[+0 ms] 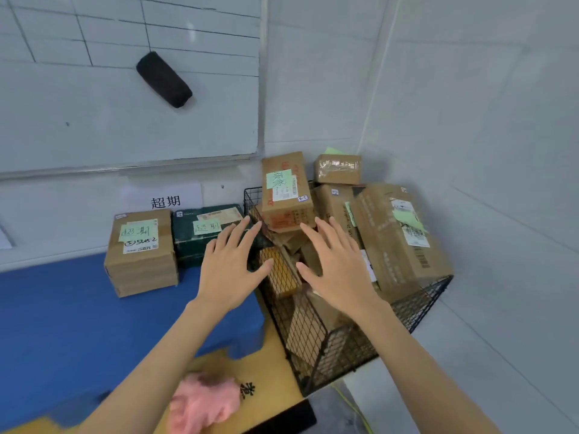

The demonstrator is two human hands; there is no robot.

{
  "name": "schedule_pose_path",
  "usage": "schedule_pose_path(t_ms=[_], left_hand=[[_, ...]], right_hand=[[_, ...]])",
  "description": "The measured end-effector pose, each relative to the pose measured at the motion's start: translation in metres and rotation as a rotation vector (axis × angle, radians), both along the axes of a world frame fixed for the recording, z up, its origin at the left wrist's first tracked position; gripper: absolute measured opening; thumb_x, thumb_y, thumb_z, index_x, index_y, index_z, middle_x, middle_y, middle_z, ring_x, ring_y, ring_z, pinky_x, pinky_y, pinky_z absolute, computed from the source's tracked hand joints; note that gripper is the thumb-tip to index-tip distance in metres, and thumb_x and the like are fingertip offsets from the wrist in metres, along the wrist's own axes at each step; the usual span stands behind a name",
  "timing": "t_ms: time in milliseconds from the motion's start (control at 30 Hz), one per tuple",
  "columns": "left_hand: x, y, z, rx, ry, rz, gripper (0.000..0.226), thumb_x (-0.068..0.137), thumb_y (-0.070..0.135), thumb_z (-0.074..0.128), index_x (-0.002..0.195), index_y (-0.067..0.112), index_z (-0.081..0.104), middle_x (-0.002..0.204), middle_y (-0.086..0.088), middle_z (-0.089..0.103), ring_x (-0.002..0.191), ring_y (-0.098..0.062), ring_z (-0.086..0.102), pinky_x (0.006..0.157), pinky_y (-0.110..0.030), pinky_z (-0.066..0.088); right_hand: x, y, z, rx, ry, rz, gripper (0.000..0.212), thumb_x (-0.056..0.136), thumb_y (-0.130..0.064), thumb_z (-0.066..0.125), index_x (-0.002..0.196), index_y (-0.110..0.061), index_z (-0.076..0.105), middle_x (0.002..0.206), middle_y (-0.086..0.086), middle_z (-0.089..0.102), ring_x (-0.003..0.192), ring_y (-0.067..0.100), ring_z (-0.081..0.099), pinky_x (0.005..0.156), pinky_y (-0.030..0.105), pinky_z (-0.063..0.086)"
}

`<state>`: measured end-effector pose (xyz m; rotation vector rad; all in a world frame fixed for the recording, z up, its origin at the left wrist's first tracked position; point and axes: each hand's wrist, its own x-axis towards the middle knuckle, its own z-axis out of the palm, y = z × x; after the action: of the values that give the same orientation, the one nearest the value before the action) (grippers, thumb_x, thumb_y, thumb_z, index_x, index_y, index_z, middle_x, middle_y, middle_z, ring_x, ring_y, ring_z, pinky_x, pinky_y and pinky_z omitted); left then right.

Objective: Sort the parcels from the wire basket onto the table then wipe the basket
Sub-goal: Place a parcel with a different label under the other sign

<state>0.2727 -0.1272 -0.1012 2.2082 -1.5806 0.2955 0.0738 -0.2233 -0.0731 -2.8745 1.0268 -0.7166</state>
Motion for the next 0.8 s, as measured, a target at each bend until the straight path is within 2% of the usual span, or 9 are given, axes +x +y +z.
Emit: schedule_pose_path(t_ms=[200, 367, 633, 800], left_hand=[[-0.103, -0.034, 0.012, -0.018, 0.038, -0.060, 0.083, 0.082, 0.073, 0.022, 0.155, 0.033, 0.026, 0.163, 0.007, 0.022, 0.147, -0.020, 0.024, 0.116, -0.043, 0.025], [-0.158, -0.065, 0.016, 0.012, 0.036, -0.117, 0.085, 0.081, 0.076, 0.021, 0.155, 0.034, 0.024, 0.163, 0.008, 0.019, 0.148, -0.019, 0.025, 0.116, -0.042, 0.025], [-0.198, -0.112, 0.023, 0.055, 0.023, -0.173, 0.091, 0.076, 0.076, 0.020, 0.155, 0.033, 0.022, 0.164, 0.008, 0.018, 0.148, -0.015, 0.023, 0.116, -0.038, 0.023], [-0.205, -0.143, 0.017, 0.066, 0.020, -0.186, 0.095, 0.073, 0.081, 0.019, 0.155, 0.034, 0.019, 0.163, 0.007, 0.022, 0.146, -0.016, 0.027, 0.116, -0.039, 0.025]], right_hand=[[-0.109, -0.029, 0.006, 0.006, 0.040, -0.058, 0.068, 0.096, -0.053, 0.050, 0.156, -0.032, 0.023, 0.164, -0.003, 0.018, 0.153, 0.022, 0.006, 0.122, 0.042, 0.010], [-0.173, -0.056, 0.001, 0.031, 0.031, -0.121, 0.068, 0.095, -0.052, 0.052, 0.155, -0.030, 0.028, 0.163, 0.002, 0.023, 0.152, 0.026, 0.012, 0.120, 0.042, 0.016], [-0.213, -0.109, -0.006, 0.157, 0.001, -0.194, 0.071, 0.095, -0.050, 0.054, 0.155, -0.028, 0.023, 0.164, 0.000, 0.015, 0.153, 0.021, 0.004, 0.121, 0.042, 0.011], [-0.220, -0.148, -0.012, 0.201, -0.041, -0.226, 0.074, 0.092, -0.049, 0.059, 0.154, -0.030, 0.024, 0.163, -0.001, 0.018, 0.152, 0.021, 0.009, 0.119, 0.040, 0.015]])
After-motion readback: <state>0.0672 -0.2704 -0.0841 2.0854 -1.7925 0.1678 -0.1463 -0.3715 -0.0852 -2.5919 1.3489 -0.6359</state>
